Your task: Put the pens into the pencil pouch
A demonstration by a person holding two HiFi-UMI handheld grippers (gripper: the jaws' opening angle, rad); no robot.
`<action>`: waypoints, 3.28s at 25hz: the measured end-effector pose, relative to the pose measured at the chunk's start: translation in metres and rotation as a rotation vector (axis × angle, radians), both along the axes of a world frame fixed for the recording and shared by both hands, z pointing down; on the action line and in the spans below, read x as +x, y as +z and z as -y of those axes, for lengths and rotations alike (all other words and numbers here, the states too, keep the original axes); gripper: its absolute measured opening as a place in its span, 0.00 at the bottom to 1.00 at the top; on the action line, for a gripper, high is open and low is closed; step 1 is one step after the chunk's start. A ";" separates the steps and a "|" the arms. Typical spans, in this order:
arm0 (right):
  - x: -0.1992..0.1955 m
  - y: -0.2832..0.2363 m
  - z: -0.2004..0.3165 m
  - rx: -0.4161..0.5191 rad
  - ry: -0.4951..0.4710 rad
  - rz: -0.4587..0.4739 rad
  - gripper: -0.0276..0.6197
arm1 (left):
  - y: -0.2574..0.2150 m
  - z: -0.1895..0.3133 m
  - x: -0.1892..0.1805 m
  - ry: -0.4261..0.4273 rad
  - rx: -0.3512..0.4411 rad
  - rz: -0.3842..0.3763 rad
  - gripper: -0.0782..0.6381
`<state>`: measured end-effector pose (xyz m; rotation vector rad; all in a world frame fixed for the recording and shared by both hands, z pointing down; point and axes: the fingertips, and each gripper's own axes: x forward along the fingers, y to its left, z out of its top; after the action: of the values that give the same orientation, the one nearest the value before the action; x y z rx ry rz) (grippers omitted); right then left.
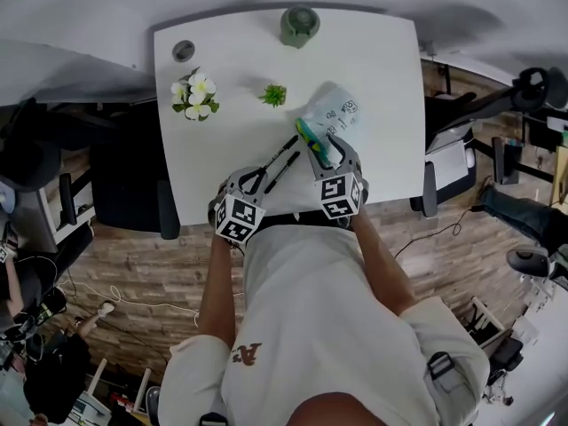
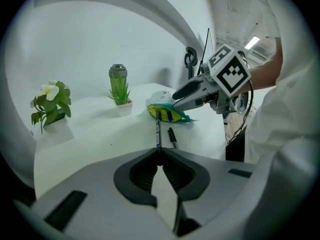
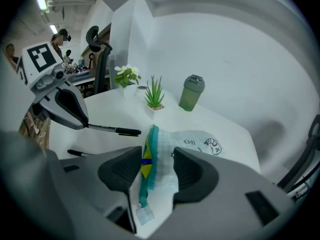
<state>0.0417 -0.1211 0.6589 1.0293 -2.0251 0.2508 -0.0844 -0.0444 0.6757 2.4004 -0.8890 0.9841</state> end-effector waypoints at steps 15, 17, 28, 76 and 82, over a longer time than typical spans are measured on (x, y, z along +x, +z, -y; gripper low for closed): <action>0.007 -0.017 0.007 -0.012 0.031 0.056 0.06 | 0.001 0.027 0.043 0.068 -0.013 -0.031 0.15; 0.005 -0.020 0.005 -0.014 0.024 0.068 0.06 | 0.001 0.034 0.050 0.071 -0.012 -0.038 0.15; -0.004 -0.027 -0.005 -0.029 -0.017 0.128 0.06 | 0.001 0.067 0.090 0.078 -0.009 -0.091 0.15; -0.013 -0.015 -0.012 -0.069 -0.219 0.136 0.06 | 0.049 -0.045 0.023 -0.206 -0.066 0.068 0.18; -0.012 -0.017 -0.012 -0.063 -0.207 0.135 0.06 | 0.041 -0.043 0.021 -0.179 -0.081 0.046 0.16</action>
<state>0.0296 -0.1093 0.6419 0.7746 -2.2125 0.2793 -0.0638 -0.0010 0.7167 2.1957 -1.0394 0.9907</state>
